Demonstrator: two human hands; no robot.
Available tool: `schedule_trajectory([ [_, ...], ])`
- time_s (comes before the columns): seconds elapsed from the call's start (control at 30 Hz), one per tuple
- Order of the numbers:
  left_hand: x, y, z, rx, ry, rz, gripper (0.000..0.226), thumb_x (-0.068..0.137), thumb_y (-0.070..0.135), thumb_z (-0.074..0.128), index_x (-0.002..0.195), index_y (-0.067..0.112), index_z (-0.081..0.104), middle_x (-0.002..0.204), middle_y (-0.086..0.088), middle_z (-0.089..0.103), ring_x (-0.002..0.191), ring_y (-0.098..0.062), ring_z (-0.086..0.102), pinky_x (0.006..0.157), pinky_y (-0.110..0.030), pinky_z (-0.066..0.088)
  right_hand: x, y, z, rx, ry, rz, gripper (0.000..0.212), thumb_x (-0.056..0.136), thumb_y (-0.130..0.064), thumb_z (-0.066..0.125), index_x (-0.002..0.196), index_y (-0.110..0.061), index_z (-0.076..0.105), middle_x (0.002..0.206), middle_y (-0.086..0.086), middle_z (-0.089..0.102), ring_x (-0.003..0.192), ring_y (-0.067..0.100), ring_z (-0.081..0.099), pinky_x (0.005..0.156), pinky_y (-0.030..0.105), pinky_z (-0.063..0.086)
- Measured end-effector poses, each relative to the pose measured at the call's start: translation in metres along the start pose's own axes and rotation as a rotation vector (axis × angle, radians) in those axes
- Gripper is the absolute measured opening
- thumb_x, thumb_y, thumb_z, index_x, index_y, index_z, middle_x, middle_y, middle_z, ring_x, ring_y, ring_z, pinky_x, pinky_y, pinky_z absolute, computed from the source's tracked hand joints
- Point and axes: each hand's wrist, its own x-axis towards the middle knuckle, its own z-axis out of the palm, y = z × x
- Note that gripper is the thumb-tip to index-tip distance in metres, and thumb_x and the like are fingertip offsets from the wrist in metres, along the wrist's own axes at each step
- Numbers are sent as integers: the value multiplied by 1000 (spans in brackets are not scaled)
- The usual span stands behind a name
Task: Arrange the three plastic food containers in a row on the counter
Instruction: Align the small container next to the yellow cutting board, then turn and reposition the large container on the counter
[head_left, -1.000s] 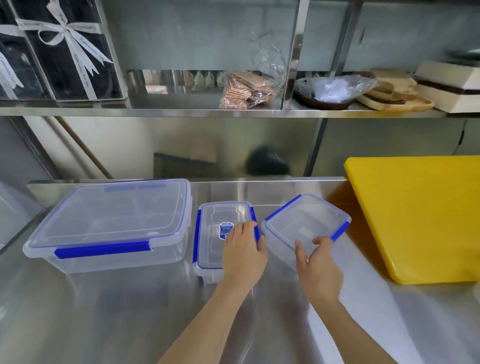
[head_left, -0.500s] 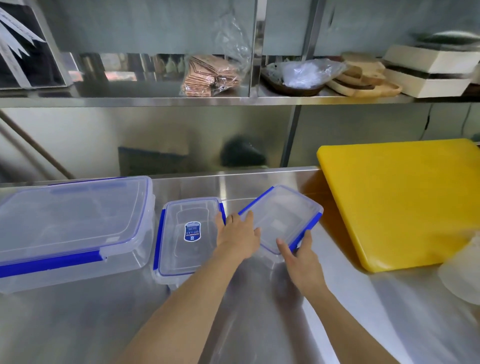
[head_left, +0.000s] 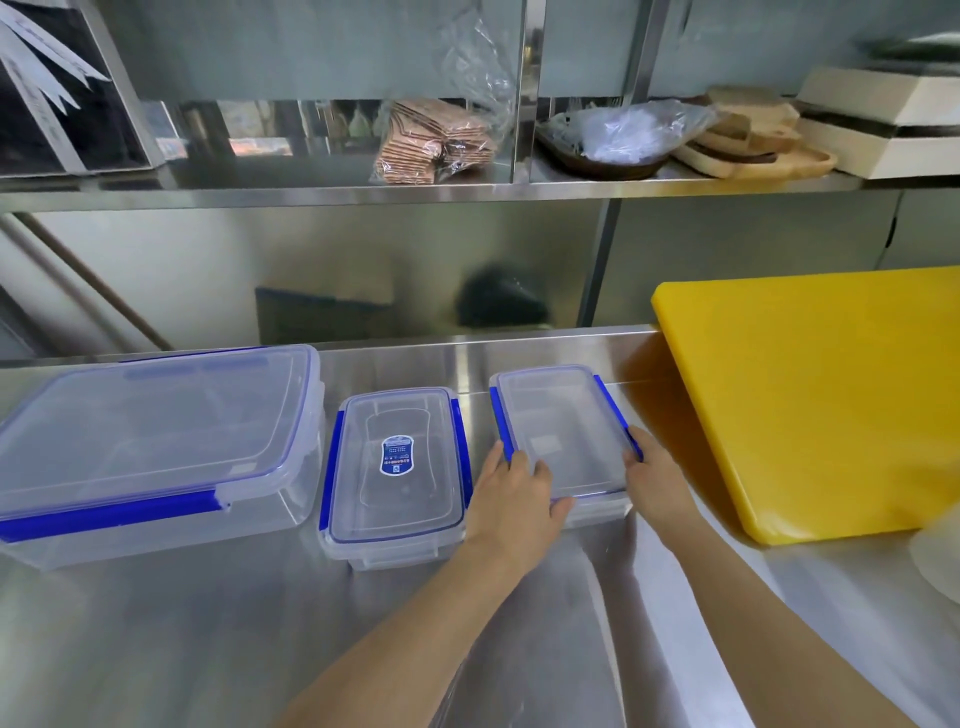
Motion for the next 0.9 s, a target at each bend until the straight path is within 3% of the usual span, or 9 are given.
schedule_trajectory([
  [0.13,-3,-3,-2,-104,-74,-42,50,92,45,40,129,12,43,128,-16,53,119,-32,49,107,-42,35,-5,0,-1,-59,-12,10,41,98,-18,35,138,-14,40,128,10,55,112,27,53,91,36,45],
  [0.17,-4,-6,-1,-85,-59,-43,49,93,45,37,130,13,42,130,-15,51,120,-32,48,106,-41,36,-7,-1,-1,-93,8,20,41,97,-20,36,138,-13,39,129,11,54,111,27,53,92,38,46],
  [0.3,-10,-32,-17,-77,186,-31,27,84,37,55,92,14,65,92,-6,68,84,-24,63,81,-33,52,-19,-20,1,-309,286,-27,45,94,-23,45,136,-7,39,138,16,46,124,32,44,104,45,36],
  [0.37,-14,-58,-27,-131,336,-73,19,80,30,60,86,13,67,88,-8,70,79,-25,65,76,-35,54,-30,-41,12,-281,321,-136,43,93,-23,49,132,-8,42,136,15,48,122,31,45,103,42,37],
  [0.63,-64,-200,-77,-78,553,-471,27,82,16,63,107,5,61,121,-26,57,110,-44,53,95,-53,42,-87,-120,102,-41,-43,-448,33,92,-16,48,124,-9,49,125,10,53,110,26,54,95,34,43],
  [0.8,-115,-282,-88,-146,480,-799,47,88,22,55,129,4,42,140,-25,38,129,-42,32,109,-53,24,-117,-152,162,11,-288,-337,29,93,-25,46,120,-13,47,109,6,58,95,24,58,87,39,48],
  [0.9,-140,-329,-86,-168,448,-925,57,84,25,58,133,5,36,140,-24,38,128,-43,32,107,-54,27,-128,-166,192,-3,-352,-301,32,91,-34,47,117,-15,42,99,7,61,90,27,59,82,40,49],
])
